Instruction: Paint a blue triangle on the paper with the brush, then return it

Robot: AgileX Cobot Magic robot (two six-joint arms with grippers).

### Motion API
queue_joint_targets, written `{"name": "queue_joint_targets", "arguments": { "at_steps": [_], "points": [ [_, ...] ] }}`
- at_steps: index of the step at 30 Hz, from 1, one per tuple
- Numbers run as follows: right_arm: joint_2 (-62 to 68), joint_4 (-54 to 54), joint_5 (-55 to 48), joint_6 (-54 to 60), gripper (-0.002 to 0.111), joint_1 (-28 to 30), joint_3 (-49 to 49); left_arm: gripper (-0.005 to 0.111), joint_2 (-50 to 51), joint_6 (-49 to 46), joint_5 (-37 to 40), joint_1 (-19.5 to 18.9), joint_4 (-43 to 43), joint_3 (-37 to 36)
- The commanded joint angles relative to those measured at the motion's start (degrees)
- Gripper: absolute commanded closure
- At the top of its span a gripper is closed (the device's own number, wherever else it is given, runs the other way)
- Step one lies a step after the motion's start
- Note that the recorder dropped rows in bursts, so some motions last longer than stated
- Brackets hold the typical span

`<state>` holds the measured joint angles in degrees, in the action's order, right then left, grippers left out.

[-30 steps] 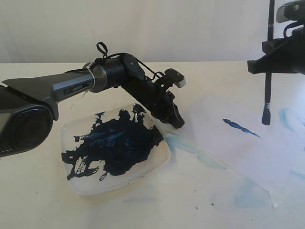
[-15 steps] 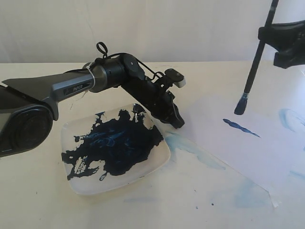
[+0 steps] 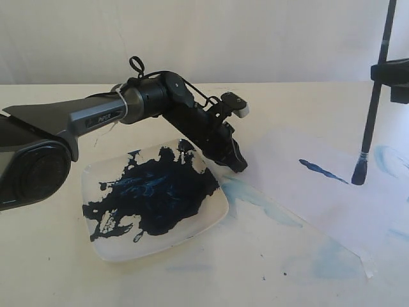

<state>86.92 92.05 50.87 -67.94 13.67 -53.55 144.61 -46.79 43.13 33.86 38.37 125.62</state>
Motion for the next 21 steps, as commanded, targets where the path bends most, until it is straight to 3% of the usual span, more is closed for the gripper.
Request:
{"name": "queue_joint_targets", "arguments": {
  "at_steps": [1, 6, 21],
  "points": [
    [0.4, -1.4, 0.2, -0.1, 0.108, 0.1, -0.2, 0.107, -0.1, 0.3, 1.9, -0.1, 0.1, 0.2],
    [3.2, -2.1, 10.1, 9.5, 0.108, 0.1, -0.2, 0.107, -0.1, 0.3, 1.9, -0.1, 0.1, 0.2],
    [5.3, -2.6, 9.2, 15.1, 0.108, 0.1, -0.7, 0.107, -0.1, 0.3, 2.4, -0.1, 0.1, 0.2]
  ]
}}
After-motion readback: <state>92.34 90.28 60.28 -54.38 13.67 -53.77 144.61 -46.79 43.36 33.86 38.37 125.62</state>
